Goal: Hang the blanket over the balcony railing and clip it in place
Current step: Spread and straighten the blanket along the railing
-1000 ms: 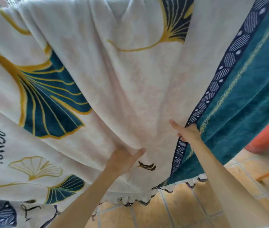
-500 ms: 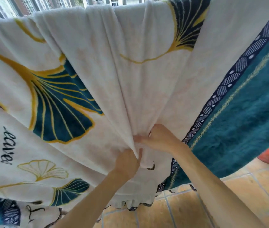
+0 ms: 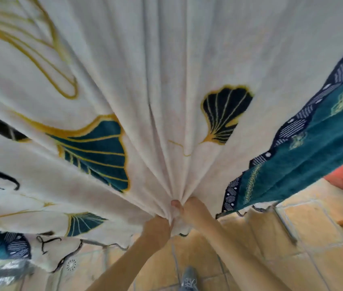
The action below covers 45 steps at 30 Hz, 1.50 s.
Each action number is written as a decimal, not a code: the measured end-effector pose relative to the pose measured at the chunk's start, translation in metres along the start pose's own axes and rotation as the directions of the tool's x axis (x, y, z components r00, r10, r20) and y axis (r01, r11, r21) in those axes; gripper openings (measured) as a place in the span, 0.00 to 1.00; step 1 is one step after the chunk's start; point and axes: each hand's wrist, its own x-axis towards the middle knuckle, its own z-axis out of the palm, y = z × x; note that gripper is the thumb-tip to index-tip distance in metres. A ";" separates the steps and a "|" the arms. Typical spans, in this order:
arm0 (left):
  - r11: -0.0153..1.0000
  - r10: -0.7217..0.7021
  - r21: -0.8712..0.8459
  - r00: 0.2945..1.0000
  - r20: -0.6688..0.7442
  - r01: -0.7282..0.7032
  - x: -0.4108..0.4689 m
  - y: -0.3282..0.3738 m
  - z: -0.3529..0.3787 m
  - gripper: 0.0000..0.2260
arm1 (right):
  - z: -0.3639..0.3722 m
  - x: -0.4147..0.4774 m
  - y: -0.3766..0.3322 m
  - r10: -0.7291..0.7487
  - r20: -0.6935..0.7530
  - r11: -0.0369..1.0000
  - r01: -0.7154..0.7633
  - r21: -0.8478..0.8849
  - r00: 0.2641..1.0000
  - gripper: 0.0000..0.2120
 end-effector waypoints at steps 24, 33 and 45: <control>0.749 -0.336 -0.502 0.406 -0.850 -0.432 -0.173 -0.232 -0.235 0.10 | 0.010 -0.109 -0.301 -0.794 0.057 0.583 0.785 -0.209 0.605 0.05; 0.852 -0.487 -0.463 -0.044 -0.873 -0.244 -0.223 -0.366 -0.336 0.25 | 0.005 -0.165 -0.465 -0.957 -0.289 0.156 0.824 -0.544 -0.010 0.13; 0.878 -0.408 -0.362 -0.094 -0.908 -0.312 -0.235 -0.451 -0.360 0.04 | -0.007 -0.168 -0.540 -0.948 -0.301 0.284 0.690 -0.665 0.101 0.03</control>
